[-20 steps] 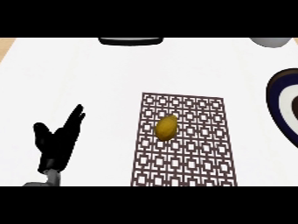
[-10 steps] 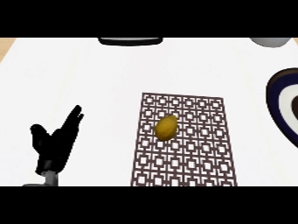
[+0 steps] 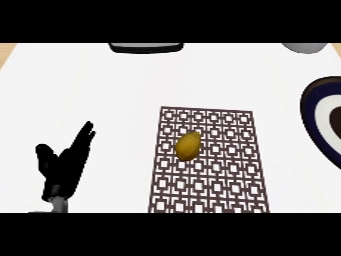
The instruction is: Pick the sweet potato from the placemat and place it in the plate
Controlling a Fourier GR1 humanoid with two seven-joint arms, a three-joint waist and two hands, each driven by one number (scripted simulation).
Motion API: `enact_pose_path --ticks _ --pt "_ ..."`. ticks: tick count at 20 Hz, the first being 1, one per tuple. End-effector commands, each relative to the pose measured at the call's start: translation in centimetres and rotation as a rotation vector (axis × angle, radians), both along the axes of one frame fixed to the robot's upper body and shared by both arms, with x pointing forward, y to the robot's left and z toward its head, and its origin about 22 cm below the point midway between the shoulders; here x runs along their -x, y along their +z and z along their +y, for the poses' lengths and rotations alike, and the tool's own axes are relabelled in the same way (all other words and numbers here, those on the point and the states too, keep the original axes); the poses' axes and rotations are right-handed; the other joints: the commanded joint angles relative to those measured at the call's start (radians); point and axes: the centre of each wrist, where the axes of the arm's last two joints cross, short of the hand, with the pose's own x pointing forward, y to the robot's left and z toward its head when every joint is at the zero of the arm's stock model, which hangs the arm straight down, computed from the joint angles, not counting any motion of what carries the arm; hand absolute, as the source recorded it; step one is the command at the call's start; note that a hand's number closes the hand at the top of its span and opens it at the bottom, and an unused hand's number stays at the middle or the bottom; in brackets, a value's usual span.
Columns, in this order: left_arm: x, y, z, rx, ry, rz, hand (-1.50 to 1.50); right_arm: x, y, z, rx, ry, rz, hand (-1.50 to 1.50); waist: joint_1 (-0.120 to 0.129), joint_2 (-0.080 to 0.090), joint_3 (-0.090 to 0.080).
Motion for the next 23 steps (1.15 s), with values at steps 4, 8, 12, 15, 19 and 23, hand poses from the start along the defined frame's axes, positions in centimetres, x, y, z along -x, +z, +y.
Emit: enact_pose_path --ticks 4,8,12,15,19,23 --pt "0.6 0.4 -1.0 0.013 0.018 0.069 0.0 6.3 -0.9 5.8 -0.008 0.128 -0.061 -1.5 -0.006 0.002 -0.005" --pt "-0.5 -0.4 -0.4 0.002 -0.004 0.081 0.0 7.5 -2.4 8.9 -0.008 0.188 -0.031 -1.5 -0.002 0.006 -0.006" --pt "0.4 -0.5 -0.5 0.013 0.008 0.082 0.0 9.7 -4.7 9.1 -0.044 0.194 0.06 -1.5 0.004 0.006 -0.007" --pt "1.2 0.0 0.0 0.003 0.008 0.056 0.0 9.4 -6.2 12.1 -0.042 0.204 0.073 -1.5 0.01 0.006 -0.007" --pt "0.9 -1.9 0.3 0.021 -0.025 0.069 0.0 8.7 -6.7 13.4 -0.041 0.206 0.076 -1.5 0.01 0.008 -0.008" --pt "-0.1 -0.7 -1.7 0.01 -0.001 0.046 0.0 9.5 -8.1 14.8 -0.067 0.214 0.12 -1.5 0.003 0.006 -0.006"
